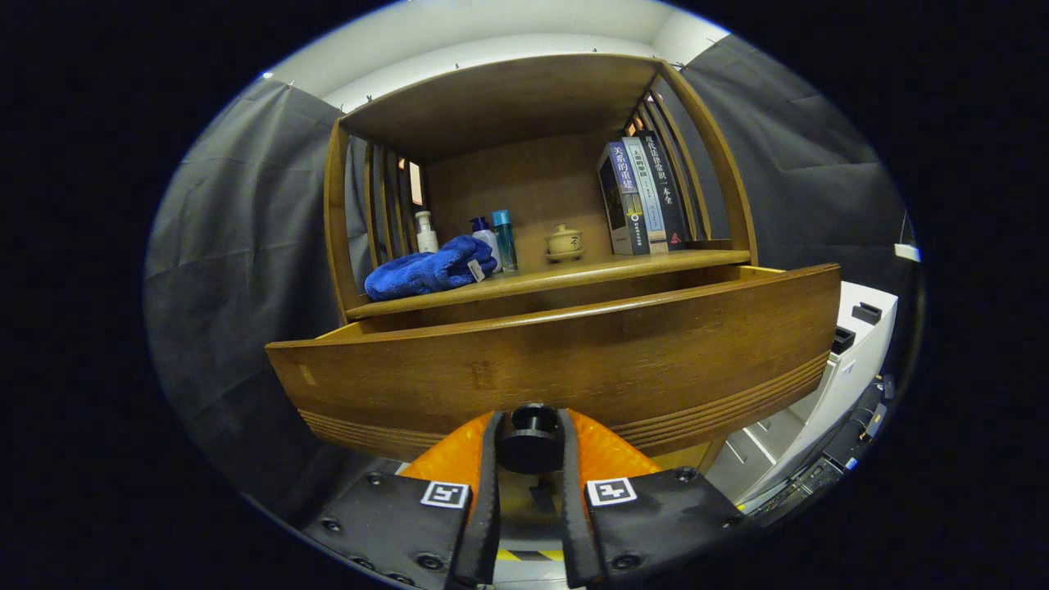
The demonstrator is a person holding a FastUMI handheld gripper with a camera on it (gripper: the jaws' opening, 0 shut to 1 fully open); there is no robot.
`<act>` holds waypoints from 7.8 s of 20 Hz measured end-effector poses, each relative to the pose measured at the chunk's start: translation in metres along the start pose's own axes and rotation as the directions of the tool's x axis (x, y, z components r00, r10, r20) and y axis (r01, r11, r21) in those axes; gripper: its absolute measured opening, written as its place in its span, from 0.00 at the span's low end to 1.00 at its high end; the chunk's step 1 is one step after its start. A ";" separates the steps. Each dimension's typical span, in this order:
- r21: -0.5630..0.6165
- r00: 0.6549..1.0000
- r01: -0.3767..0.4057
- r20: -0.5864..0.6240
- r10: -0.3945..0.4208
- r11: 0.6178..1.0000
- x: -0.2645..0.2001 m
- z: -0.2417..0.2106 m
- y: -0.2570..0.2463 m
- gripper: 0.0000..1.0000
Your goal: Pull open the drawer, take out the items inside it, and place them on the countertop above the cabinet.
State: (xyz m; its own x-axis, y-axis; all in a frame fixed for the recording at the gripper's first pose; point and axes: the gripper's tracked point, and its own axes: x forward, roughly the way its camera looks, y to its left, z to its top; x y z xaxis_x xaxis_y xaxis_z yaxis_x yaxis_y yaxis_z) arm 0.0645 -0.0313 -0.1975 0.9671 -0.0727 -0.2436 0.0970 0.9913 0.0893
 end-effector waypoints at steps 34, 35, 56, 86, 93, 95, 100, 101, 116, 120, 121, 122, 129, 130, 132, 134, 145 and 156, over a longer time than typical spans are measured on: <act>-0.037 0.995 -0.013 0.094 0.017 0.999 -0.077 0.045 0.017 0.99; -0.027 0.991 -0.023 0.128 0.026 0.999 -0.079 0.068 0.021 0.98; -0.205 0.837 -0.019 -0.538 -0.096 0.979 0.143 0.068 0.030 0.97; 0.056 0.967 -0.144 -0.203 0.152 0.988 0.099 0.249 0.020 0.26; 0.007 0.986 -0.067 -0.150 0.068 0.998 0.173 0.265 0.026 0.26; 0.019 0.985 -0.046 -0.168 0.048 0.999 0.198 0.248 0.021 0.27; 0.095 0.969 -0.010 -0.247 0.033 0.995 0.230 0.206 0.013 0.26; 0.102 0.965 0.001 -0.259 0.026 0.995 0.234 0.199 0.010 0.26; 0.018 0.966 0.051 -0.253 -0.045 0.999 0.242 0.180 0.000 0.83; 0.004 0.972 0.064 -0.228 -0.061 0.998 0.236 0.191 0.004 0.98; -0.005 0.973 0.067 -0.220 -0.067 0.998 0.233 0.195 0.006 0.99; -0.016 0.974 0.071 -0.213 -0.073 0.997 0.229 0.200 0.006 0.99; -0.160 0.999 0.003 -0.043 -0.010 0.987 0.154 0.258 0.056 0.99; -0.179 0.999 -0.024 -0.028 0.019 0.984 0.136 0.264 0.068 0.98; -0.198 0.996 -0.081 0.025 0.087 0.977 0.100 0.271 0.094 0.98; -0.189 0.987 -0.125 0.073 0.141 0.974 0.058 0.273 0.114 0.98; -0.243 0.968 -0.033 0.233 0.092 0.969 -0.071 0.188 0.098 0.96; -0.180 0.969 0.100 0.241 -0.054 0.979 -0.090 0.082 0.042 0.96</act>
State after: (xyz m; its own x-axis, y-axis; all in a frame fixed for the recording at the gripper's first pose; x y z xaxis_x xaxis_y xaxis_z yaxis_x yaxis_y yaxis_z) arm 0.0008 0.0081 -0.0928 0.9885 -0.1509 -0.0083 0.1491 0.9826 -0.1111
